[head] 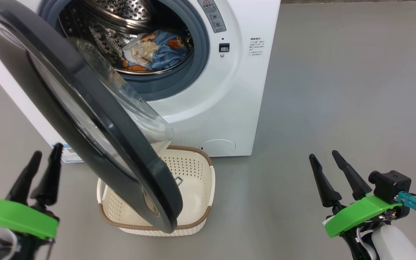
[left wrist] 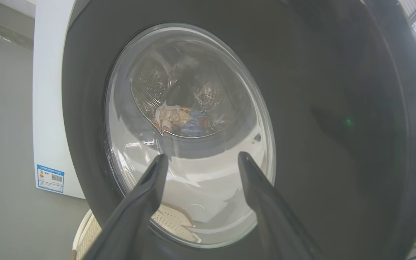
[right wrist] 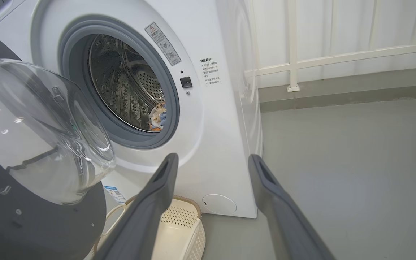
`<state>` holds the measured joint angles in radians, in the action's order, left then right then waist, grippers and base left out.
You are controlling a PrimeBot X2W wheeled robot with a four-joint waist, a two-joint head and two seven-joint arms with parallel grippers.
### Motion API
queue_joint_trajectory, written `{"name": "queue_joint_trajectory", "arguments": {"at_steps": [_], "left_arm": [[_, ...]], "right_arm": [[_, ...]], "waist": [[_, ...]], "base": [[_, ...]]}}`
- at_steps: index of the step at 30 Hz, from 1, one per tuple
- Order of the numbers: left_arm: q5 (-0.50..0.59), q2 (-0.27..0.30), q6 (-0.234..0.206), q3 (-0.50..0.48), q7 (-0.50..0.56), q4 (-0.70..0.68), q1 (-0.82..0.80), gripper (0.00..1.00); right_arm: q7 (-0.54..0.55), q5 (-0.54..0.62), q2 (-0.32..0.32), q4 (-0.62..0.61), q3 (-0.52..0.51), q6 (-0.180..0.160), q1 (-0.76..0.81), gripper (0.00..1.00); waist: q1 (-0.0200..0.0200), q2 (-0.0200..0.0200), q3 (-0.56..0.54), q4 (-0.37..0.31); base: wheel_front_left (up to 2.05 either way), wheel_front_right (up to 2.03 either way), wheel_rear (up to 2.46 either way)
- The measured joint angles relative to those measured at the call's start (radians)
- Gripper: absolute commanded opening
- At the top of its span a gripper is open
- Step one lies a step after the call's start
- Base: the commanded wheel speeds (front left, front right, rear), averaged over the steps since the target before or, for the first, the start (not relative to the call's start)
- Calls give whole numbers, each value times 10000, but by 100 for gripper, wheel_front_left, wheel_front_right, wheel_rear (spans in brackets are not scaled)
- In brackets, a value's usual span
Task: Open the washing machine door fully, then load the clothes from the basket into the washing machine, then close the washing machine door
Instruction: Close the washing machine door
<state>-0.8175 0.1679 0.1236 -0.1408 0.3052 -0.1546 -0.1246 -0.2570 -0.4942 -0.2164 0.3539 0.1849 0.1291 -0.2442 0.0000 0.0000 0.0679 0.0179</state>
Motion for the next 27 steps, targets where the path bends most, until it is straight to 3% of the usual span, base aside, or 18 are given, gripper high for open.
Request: {"name": "queue_joint_trajectory", "arguments": {"at_steps": [11, 27], "left_arm": [[2656, 13, -8, 1093, -3106, 1166, 456, 100], [4149, -276, -257, 1672, -5200, 2786, 490, 100]], "right_arm": [[0, 13, 13, -13, -29, 0, 19, 100], [0, 13, 27, -13, -40, 0, 26, 100]], "waist": [[0, 0, -46, -47], [0, 0, 72, -119]], "base": [[0, 0, 0], [0, 0, 0]]}}
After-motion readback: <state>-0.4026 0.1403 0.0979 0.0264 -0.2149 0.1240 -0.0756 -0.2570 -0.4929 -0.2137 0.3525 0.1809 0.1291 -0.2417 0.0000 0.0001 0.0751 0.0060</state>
